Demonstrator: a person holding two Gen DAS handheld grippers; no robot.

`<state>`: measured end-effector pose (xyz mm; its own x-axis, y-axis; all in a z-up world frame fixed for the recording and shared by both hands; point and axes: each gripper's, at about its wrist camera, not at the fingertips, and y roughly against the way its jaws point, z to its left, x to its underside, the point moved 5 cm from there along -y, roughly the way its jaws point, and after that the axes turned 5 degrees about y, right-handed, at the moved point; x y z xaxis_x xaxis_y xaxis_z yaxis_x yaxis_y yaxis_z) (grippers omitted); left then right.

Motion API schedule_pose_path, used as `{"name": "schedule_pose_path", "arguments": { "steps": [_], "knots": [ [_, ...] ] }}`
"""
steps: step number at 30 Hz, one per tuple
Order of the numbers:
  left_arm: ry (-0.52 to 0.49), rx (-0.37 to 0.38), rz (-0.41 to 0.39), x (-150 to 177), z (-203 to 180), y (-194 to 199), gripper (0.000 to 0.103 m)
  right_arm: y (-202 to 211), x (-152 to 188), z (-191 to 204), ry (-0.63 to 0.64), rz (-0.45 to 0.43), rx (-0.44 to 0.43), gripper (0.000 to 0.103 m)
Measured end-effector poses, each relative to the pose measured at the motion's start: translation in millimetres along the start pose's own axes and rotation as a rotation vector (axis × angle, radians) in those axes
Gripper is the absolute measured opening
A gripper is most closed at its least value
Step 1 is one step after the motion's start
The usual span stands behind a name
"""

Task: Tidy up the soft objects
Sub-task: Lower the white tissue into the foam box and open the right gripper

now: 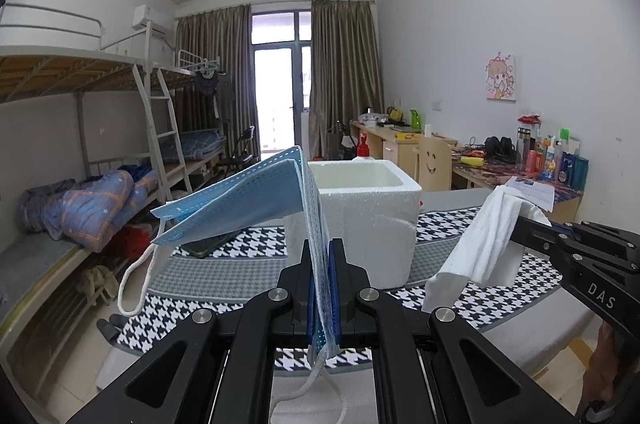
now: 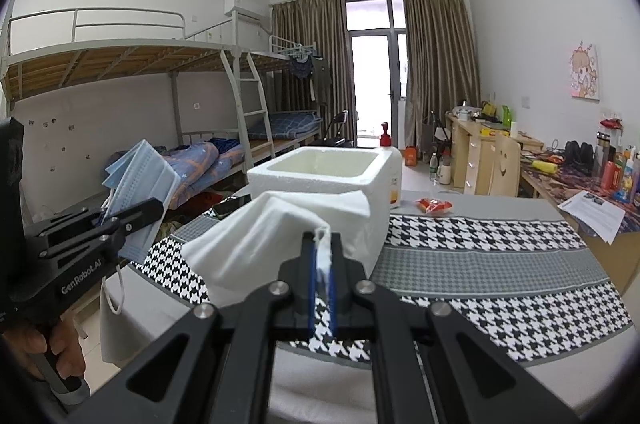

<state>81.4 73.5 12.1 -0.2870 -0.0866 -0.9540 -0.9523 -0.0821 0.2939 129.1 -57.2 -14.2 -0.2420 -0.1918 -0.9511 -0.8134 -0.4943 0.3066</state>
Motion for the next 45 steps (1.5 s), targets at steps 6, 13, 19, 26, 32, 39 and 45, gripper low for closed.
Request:
{"name": "schedule_pose_path", "arguments": {
  "steps": [6,13,19,26,32,39,45],
  "knots": [
    [-0.004,0.005,-0.008,-15.6,1.0,-9.5,0.006,-7.9,-14.1,-1.7,0.011,-0.005,0.006,0.007],
    [-0.005,0.019,-0.010,-36.8,2.4,-23.6,0.006,-20.2,-31.2,-3.1,0.019,-0.003,0.012,0.007],
    [-0.009,0.017,-0.019,-54.6,4.8,-37.4,0.006,-29.1,-48.6,-9.3,0.020,-0.015,0.021,0.007],
    [-0.021,0.017,-0.011,-66.7,7.7,-56.9,0.006,-50.7,-61.2,-13.6,0.027,-0.008,0.014,0.007],
    [-0.021,0.005,0.001,-72.7,15.3,-77.1,0.006,-74.7,-69.1,-20.1,0.001,0.009,0.003,0.007],
    [-0.023,-0.015,0.019,-79.3,22.3,-101.3,0.006,-98.9,-82.6,-28.6,-0.013,0.027,-0.007,0.007],
    [-0.009,-0.034,0.019,-85.7,35.1,-113.4,0.006,-117.6,-89.4,-28.1,-0.013,0.051,-0.031,0.007]
  ]
}}
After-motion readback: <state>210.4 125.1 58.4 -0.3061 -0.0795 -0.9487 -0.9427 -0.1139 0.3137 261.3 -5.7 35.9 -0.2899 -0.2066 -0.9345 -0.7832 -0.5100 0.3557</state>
